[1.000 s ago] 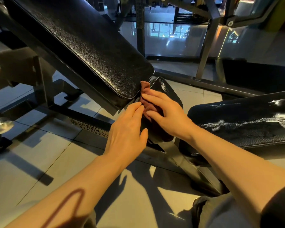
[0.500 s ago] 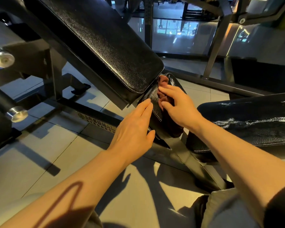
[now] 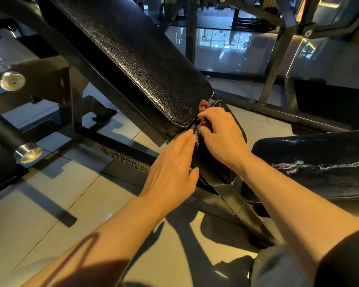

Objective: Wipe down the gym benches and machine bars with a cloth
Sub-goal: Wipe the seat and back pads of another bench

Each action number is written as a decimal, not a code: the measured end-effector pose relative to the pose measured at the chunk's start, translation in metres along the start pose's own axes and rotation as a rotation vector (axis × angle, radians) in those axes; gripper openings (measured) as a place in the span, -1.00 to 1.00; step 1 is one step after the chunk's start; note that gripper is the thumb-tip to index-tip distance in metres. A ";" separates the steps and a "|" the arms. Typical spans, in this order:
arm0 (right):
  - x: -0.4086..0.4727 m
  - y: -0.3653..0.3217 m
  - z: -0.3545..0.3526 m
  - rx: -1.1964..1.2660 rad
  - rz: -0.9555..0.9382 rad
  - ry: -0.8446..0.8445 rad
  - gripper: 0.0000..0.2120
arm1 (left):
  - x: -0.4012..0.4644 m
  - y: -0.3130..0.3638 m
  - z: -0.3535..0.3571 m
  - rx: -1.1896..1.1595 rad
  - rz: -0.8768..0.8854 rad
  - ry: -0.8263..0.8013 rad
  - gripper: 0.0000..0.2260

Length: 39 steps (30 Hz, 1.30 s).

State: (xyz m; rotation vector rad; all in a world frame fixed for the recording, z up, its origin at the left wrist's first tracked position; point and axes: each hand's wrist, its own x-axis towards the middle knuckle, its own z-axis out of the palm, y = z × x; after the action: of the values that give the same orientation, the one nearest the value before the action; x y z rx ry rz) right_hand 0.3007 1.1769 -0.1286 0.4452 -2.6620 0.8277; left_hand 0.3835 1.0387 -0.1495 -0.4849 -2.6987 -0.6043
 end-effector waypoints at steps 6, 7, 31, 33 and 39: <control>0.010 0.003 0.001 -0.046 0.016 0.033 -0.76 | 0.003 -0.007 0.005 0.004 0.014 -0.007 -0.35; 0.014 0.005 0.002 -0.027 0.043 0.037 -0.77 | 0.002 -0.008 0.006 0.008 0.019 -0.014 -0.34; 0.011 0.036 0.005 0.087 0.147 0.049 -0.63 | 0.004 -0.005 0.013 -0.031 0.029 0.044 -0.36; 0.008 0.031 0.008 0.097 0.175 0.073 -0.63 | 0.006 -0.003 0.015 -0.033 0.035 0.063 -0.35; 0.005 0.027 0.007 0.108 -0.040 0.014 -0.62 | 0.012 -0.006 0.024 0.015 0.052 0.112 -0.38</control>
State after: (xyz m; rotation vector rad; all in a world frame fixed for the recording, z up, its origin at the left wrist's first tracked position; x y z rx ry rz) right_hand 0.2845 1.1932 -0.1455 0.5158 -2.5954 0.9621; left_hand 0.3647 1.0479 -0.1678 -0.5002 -2.5747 -0.5786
